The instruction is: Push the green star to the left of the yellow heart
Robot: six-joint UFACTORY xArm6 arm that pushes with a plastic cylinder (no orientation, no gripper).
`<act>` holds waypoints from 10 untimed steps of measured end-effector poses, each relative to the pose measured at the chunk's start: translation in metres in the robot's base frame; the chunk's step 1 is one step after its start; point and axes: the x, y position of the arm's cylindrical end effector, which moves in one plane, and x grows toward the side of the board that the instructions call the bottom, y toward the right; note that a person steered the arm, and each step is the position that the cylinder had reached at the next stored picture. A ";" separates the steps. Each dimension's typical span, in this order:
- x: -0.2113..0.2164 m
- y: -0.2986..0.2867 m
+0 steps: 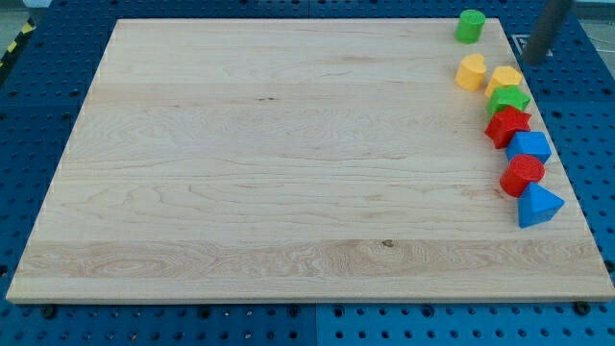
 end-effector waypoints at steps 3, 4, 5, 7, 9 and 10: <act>0.083 -0.025; 0.083 -0.063; 0.083 -0.113; 0.083 -0.178; 0.050 -0.169; 0.019 -0.192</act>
